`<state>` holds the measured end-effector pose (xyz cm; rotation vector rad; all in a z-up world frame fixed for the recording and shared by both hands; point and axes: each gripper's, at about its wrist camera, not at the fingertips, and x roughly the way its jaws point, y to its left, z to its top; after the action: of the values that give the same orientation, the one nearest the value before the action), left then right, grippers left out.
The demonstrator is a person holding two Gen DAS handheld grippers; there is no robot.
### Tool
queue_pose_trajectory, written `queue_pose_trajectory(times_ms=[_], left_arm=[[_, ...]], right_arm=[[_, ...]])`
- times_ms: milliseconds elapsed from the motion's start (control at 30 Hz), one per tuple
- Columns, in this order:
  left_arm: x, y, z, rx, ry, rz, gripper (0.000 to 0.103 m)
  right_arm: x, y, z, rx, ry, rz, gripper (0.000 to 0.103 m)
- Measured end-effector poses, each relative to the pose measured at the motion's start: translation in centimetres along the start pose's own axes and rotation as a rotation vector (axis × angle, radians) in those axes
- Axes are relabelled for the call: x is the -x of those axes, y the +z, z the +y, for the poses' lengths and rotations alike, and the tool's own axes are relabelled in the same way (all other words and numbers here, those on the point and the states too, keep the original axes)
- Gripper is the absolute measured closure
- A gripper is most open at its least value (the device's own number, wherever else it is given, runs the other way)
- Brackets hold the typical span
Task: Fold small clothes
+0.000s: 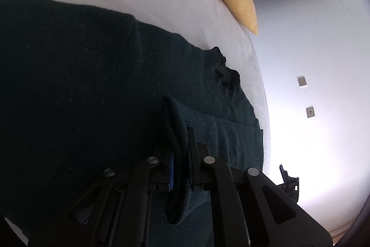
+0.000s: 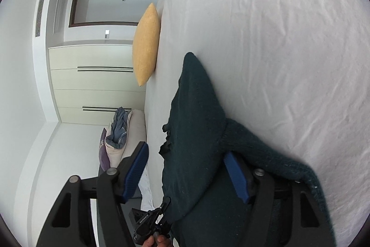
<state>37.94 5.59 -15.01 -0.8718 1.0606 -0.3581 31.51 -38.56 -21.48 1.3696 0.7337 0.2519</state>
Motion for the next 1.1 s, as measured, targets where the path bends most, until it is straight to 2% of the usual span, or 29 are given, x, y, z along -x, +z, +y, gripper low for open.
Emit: queue_pose_trajectory(times_ms=[67, 233, 367, 567, 667, 733, 833, 900, 967, 1000, 1100], left_arm=[[-0.1, 0.1, 0.1, -0.001, -0.006, 0.003, 0.096], [-0.2, 0.4, -0.5, -0.024, -0.007, 0.006, 0.096], [-0.1, -0.2, -1.2, -0.071, 0.018, 0.02, 0.096], [0.1, 0.5, -1.1, -0.054, 0.026, 0.001, 0.095], [1.1, 1.7, -0.9, -0.027, 0.009, -0.065, 0.095], [1.3, 2.4, -1.8, -0.051, 0.012, -0.09, 0.095], [0.3, 2.4, -3.0, -0.118, 0.067, -0.063, 0.095], [-0.2, 2.0, -2.9, -0.132, 0.115, -0.034, 0.095], [0.4, 1.7, -2.5, -0.121, 0.146, -0.049, 0.095], [1.3, 1.5, -2.3, -0.109, 0.16, -0.083, 0.095], [5.4, 0.8, -2.5, -0.09, 0.27, -0.269, 0.095]], right_arm=[[0.0, 0.0, -0.1, -0.005, 0.005, 0.009, 0.035], [1.5, -1.0, 1.6, 0.081, -0.1, 0.043, 0.033], [2.7, -0.1, 4.1, 0.166, -0.084, 0.015, 0.033], [-0.5, 2.6, 6.7, 0.273, -0.155, 0.07, 0.033], [-2.5, 3.5, 7.0, 0.301, -0.174, 0.115, 0.033], [-3.3, 3.8, 7.0, 0.306, -0.191, 0.122, 0.033], [-4.4, 4.3, 6.9, 0.313, -0.204, 0.127, 0.033], [-4.9, 4.4, 6.8, 0.314, -0.215, 0.128, 0.033], [-5.2, 4.6, 6.8, 0.316, -0.212, 0.134, 0.033], [-5.3, 4.8, 6.9, 0.317, -0.209, 0.134, 0.033], [-5.8, 5.7, 7.1, 0.321, -0.195, 0.134, 0.033]])
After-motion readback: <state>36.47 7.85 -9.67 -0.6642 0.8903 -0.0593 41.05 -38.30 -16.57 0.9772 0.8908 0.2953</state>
